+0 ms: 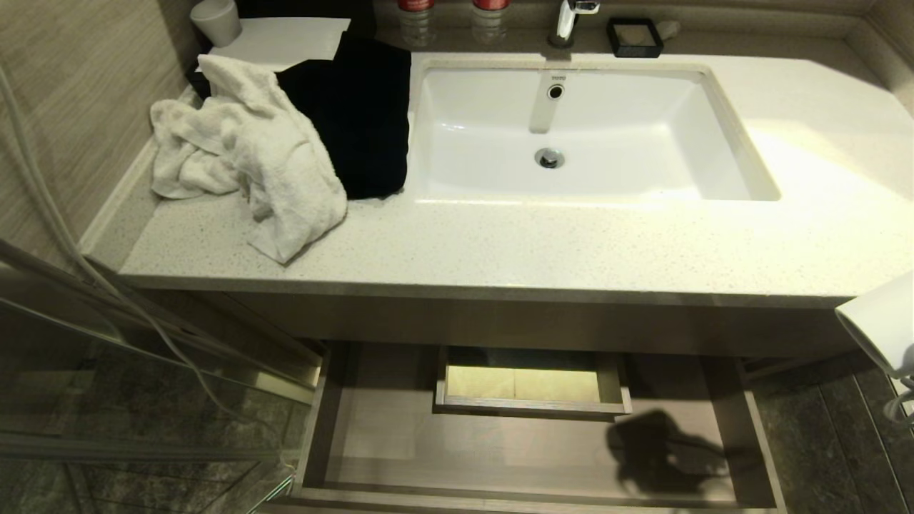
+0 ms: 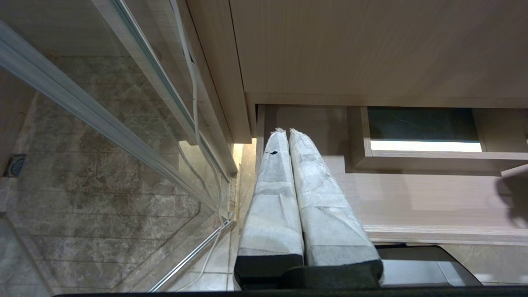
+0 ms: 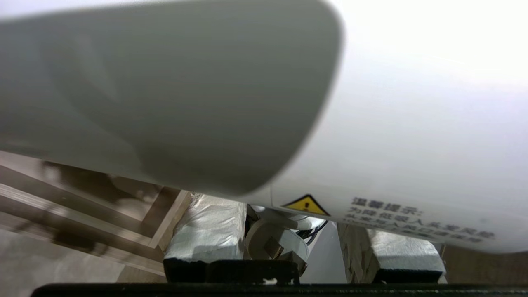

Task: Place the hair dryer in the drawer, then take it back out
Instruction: Place it on the countertop

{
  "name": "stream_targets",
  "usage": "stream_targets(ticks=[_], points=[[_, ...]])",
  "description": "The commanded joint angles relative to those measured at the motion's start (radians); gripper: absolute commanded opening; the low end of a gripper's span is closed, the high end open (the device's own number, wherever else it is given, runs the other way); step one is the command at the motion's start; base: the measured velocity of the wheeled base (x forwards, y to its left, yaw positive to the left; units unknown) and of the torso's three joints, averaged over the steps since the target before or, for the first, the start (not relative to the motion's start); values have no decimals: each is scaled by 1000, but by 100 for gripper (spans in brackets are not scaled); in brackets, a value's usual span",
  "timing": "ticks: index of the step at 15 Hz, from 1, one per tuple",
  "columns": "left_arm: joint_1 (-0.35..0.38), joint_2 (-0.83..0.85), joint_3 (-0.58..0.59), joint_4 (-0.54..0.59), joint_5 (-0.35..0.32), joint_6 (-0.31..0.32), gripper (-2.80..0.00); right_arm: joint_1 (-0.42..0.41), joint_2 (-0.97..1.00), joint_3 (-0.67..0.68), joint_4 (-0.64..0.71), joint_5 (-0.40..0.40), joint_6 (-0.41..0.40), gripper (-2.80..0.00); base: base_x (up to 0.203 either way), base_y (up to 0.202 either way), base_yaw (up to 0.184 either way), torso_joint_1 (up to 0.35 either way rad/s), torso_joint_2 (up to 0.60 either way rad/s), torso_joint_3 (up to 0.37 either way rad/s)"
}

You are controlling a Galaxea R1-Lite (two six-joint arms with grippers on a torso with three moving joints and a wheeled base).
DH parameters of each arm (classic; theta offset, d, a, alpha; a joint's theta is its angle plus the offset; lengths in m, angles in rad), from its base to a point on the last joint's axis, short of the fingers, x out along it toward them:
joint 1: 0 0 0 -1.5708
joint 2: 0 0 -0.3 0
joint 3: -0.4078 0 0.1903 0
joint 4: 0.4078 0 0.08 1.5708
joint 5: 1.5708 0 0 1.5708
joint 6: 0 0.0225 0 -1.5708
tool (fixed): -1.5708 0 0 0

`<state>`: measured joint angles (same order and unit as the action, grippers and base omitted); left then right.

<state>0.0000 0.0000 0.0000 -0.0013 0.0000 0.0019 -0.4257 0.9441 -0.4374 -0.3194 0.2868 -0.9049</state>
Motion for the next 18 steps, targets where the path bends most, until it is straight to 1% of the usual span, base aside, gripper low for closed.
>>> stream_targets(ticks=[1,2,3,5,8,11,15,18], points=[[0,0,0,0,0,0,-280,-1,-10,-12,-1,2,-6,-280,0,0,0,0,0,0],[0,-2,0,0,0,0,-280,-1,-11,-17,-1,1,-7,-280,0,0,0,0,0,0],[0,-1,0,0,0,0,-280,-1,-17,-55,0,-1,-9,-280,0,0,0,134,-22,120],[0,-1,0,0,0,0,-280,-2,-35,-100,-4,-3,-18,-280,0,0,0,232,-44,193],[0,-2,0,0,0,0,-280,-2,-50,-121,2,-6,-42,-280,0,0,0,303,-64,216],[0,-2,0,0,0,0,-280,-1,-74,-126,-4,-5,-54,-280,0,0,0,112,-27,73],[0,-2,0,0,0,0,-280,-3,-47,-152,1,-4,-71,-280,0,0,0,213,-81,131],[0,-2,0,0,0,0,-280,-23,33,-149,22,0,-69,-280,0,0,0,55,-22,36]])
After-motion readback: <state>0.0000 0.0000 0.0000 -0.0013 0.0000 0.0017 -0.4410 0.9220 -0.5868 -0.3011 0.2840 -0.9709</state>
